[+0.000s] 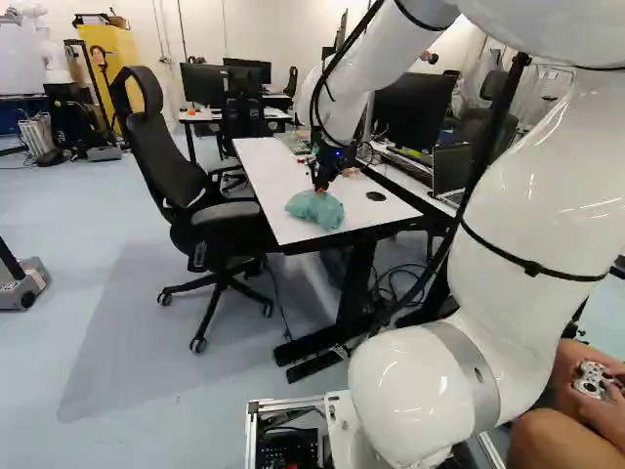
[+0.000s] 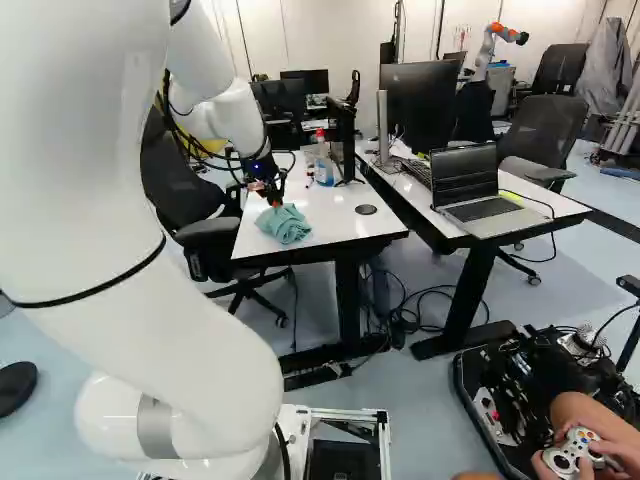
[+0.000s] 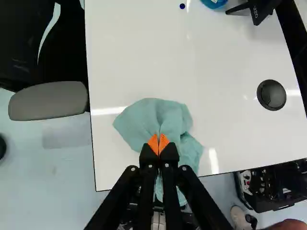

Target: Clean the table with the green towel

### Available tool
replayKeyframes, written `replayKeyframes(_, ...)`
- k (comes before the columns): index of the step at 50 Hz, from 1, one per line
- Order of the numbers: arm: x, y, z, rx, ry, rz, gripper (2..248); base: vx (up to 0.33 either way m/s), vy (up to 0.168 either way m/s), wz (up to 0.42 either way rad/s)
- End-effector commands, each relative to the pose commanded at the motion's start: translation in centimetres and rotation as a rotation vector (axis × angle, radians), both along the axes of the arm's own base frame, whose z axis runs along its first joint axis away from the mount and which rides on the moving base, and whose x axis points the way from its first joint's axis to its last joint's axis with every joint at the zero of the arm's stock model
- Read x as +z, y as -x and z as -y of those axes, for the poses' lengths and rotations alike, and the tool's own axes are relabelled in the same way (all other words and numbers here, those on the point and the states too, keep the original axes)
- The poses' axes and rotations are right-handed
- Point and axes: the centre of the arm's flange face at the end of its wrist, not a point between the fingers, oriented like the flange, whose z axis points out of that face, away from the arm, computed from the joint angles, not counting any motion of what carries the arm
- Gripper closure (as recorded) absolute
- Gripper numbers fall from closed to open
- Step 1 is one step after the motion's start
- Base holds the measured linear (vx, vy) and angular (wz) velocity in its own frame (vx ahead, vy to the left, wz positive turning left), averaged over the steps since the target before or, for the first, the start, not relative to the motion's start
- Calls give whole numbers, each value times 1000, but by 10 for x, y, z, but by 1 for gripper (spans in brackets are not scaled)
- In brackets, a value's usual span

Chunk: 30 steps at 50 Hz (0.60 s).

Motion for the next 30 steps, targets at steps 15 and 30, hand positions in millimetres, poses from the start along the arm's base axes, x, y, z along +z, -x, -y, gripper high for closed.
replayKeyframes(15, 0, -9, 0, -2, 0, 1, 229, 0, 0, 0)
replayKeyframes(30, 0, -15, 0, -3, 0, 2, 229, 0, 0, 0)
